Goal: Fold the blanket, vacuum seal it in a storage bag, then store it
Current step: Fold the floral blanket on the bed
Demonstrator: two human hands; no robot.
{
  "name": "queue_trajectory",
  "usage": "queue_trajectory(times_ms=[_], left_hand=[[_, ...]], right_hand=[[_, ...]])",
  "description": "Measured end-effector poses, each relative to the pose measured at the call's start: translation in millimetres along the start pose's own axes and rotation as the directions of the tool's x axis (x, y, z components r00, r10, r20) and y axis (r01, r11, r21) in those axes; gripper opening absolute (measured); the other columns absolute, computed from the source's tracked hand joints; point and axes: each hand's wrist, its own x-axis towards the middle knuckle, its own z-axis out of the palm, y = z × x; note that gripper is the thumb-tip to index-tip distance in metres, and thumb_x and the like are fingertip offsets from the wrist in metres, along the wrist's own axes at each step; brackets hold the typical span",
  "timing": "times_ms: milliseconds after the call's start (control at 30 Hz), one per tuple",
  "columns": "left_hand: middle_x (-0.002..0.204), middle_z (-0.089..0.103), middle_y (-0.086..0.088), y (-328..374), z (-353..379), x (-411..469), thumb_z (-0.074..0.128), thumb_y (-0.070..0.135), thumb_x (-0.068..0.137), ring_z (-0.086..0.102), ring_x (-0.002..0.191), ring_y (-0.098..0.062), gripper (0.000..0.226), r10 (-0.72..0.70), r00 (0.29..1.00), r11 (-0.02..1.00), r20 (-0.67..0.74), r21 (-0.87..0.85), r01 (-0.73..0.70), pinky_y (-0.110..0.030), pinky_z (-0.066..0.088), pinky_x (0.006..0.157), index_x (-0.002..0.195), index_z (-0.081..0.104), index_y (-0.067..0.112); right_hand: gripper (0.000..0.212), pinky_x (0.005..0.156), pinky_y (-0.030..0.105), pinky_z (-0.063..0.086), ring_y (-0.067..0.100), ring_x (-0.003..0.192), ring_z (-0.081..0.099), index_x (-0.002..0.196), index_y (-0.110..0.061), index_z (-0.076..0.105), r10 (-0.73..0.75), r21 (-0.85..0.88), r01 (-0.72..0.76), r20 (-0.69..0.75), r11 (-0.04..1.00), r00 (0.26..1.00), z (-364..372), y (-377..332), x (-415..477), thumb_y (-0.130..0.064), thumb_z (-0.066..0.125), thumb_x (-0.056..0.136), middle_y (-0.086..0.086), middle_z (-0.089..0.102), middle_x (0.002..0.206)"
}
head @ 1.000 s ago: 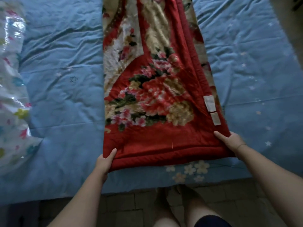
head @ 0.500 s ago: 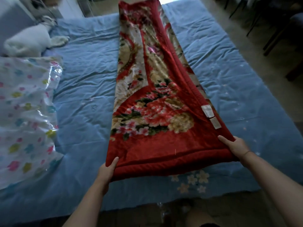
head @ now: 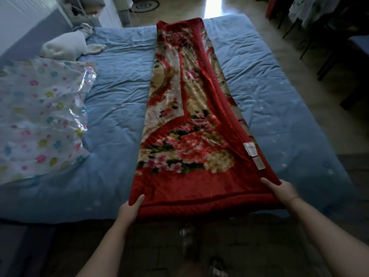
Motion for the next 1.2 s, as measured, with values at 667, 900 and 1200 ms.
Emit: queue_trajectory(times_ms=[667,900,1200], left_hand=[[0.121,0.063,-0.019,-165,-31,-141,0.058,0.04,0.094,0.057,0.104,-0.027,0.049,-0.065,0.997,0.997,0.027,-0.031,0.066,-0.03,0.04,0.087,0.125,0.061,0.003],[0.112,0.067,-0.013,-163,-56,-146,0.066,0.054,0.084,0.063,0.105,-0.03,0.058,-0.075,0.995,0.996,0.064,-0.036,0.077,-0.042,0.047,0.101,0.12,0.065,0.009],[0.101,0.07,-0.019,-10,-92,-78,0.069,0.036,0.087,0.068,0.086,-0.03,0.051,0.043,0.999,0.927,0.018,-0.373,-0.033,-0.037,0.055,0.08,0.118,0.062,-0.003]], right_hand=[[0.048,0.078,0.035,0.043,0.029,0.087,0.059,0.108,-0.007,0.062,0.091,-0.08,-0.088,0.034,0.993,0.995,13,130,-180,-0.049,0.061,0.084,0.012,0.063,0.093],[0.055,0.087,0.042,0.05,0.03,0.086,0.063,0.107,-0.008,0.062,0.09,0.009,-0.091,0.062,0.996,0.994,14,115,-205,-0.054,0.062,0.077,0.008,0.066,0.089],[0.055,0.048,0.025,0.056,0.02,0.057,0.069,0.098,-0.003,0.063,-0.084,0.593,-0.039,0.179,0.805,0.98,-22,-10,-149,-0.044,0.077,0.063,0.015,0.072,0.075]])
